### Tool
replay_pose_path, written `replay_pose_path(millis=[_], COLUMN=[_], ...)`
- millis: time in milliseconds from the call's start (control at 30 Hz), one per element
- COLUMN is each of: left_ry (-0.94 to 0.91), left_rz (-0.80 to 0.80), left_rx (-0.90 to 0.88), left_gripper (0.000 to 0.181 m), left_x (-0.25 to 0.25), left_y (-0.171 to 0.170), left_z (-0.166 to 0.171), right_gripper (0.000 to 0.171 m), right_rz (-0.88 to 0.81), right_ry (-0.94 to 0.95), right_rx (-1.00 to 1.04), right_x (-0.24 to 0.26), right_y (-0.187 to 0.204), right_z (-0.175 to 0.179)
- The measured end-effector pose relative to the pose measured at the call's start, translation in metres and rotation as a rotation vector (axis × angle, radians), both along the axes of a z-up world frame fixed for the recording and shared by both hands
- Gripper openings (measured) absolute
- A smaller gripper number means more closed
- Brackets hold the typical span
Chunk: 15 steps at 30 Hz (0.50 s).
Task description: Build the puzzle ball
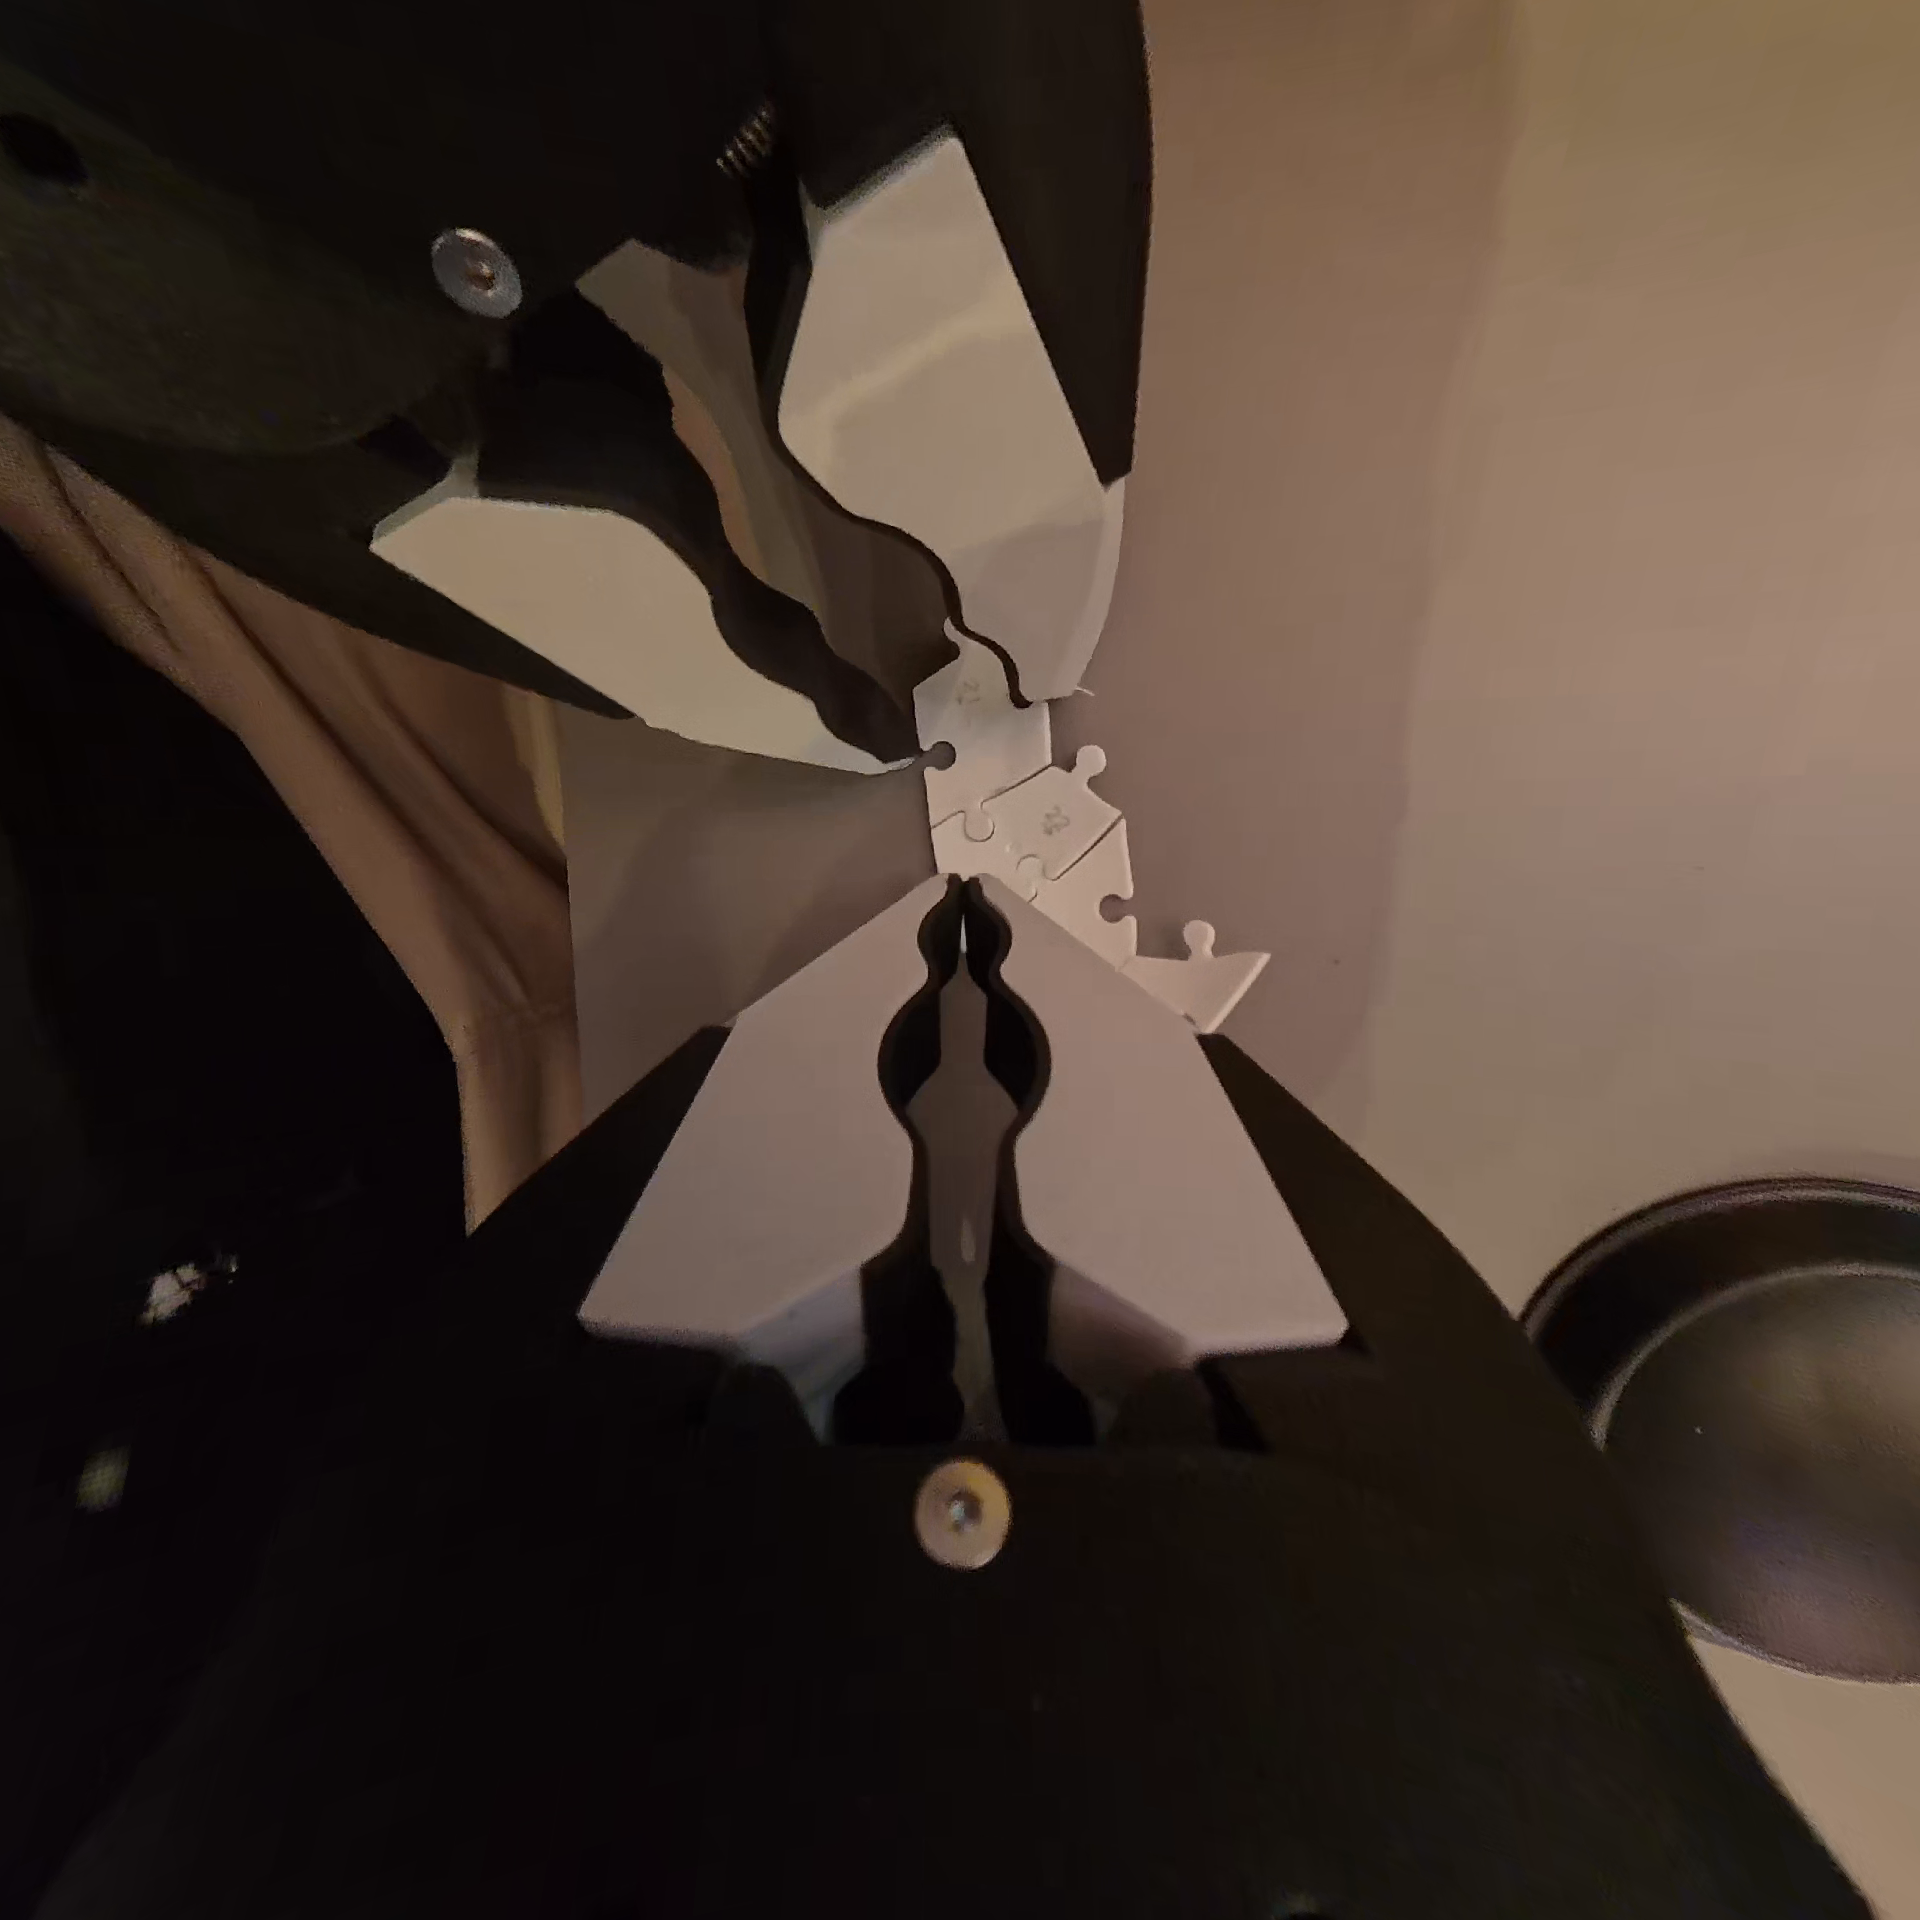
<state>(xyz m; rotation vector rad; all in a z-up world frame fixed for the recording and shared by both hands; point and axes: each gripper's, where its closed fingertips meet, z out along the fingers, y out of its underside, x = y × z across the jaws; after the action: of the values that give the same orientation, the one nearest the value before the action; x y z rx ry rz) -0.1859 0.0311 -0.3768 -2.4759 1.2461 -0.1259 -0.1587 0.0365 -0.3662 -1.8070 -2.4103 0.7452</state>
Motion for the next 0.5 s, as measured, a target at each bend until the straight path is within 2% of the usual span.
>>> replay_pose_path(millis=[500], left_ry=[0.014], left_rz=[-0.014], left_rx=[-0.001], left_gripper=[0.027], left_x=[0.0], left_y=[0.0], left_z=[0.0], right_gripper=[0.0], right_rz=[-0.059], right_ry=[0.015], right_rx=[-0.004], right_x=[-0.012], right_y=[-0.002], right_z=[-0.008])
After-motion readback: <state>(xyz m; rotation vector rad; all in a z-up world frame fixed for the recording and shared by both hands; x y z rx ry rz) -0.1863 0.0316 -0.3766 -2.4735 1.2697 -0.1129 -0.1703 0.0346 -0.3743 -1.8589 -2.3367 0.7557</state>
